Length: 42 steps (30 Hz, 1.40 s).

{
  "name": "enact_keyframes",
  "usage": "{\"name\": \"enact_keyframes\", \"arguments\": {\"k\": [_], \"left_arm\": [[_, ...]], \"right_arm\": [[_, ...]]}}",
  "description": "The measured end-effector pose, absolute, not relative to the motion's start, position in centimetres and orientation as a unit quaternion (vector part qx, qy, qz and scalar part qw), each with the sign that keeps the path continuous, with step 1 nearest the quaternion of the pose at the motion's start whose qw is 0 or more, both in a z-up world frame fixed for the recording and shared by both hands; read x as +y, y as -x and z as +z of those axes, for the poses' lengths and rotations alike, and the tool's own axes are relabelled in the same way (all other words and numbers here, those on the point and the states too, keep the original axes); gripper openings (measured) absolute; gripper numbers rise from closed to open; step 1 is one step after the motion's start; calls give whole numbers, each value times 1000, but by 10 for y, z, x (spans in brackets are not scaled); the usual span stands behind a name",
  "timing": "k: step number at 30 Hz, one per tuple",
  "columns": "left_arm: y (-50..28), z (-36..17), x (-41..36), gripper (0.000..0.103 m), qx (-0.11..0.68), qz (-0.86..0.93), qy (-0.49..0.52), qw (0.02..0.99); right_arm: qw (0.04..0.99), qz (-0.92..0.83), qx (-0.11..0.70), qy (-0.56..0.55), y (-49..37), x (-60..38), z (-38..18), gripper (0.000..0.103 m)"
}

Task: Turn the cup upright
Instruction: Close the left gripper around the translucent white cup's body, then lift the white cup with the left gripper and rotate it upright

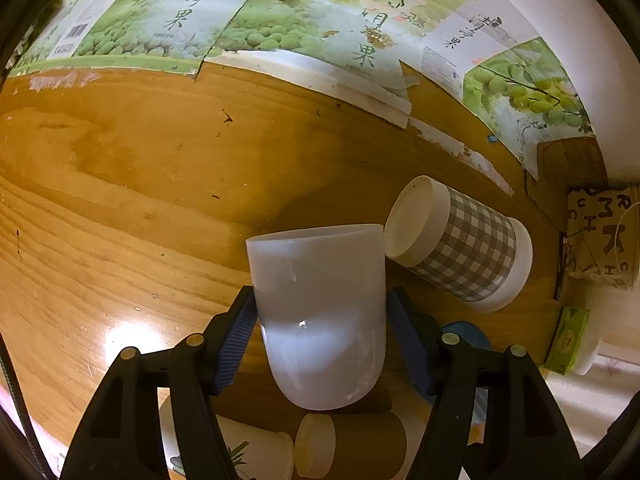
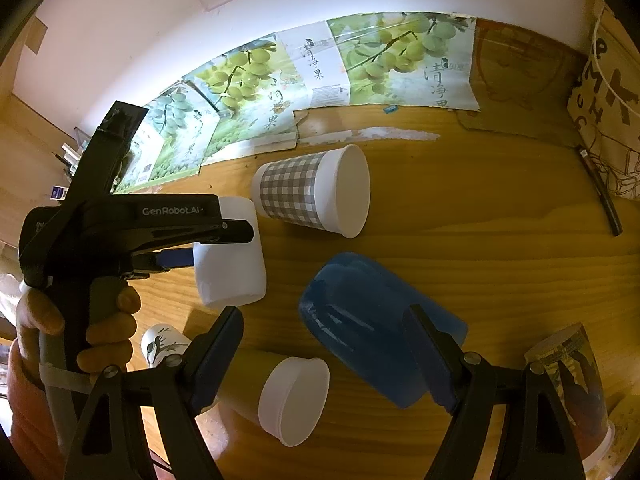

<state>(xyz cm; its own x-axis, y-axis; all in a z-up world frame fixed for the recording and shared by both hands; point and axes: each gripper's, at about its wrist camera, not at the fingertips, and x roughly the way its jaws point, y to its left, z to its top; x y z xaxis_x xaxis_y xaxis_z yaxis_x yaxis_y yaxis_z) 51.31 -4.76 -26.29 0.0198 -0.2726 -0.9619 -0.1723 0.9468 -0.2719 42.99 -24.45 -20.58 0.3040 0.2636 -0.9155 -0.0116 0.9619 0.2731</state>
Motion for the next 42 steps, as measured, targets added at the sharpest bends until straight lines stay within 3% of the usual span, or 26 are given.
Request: {"name": "enact_keyframes", "arguments": {"k": [22,42], "left_arm": [[-505,-208,-51,69,673,-61,95,731],[-429,-147,-38,69,646,-76,36,759]], "right_arm": [[813,88,567,-98,-408,-234,-185,82],[838,101,517,-145,-366,-240,-146,82]]}}
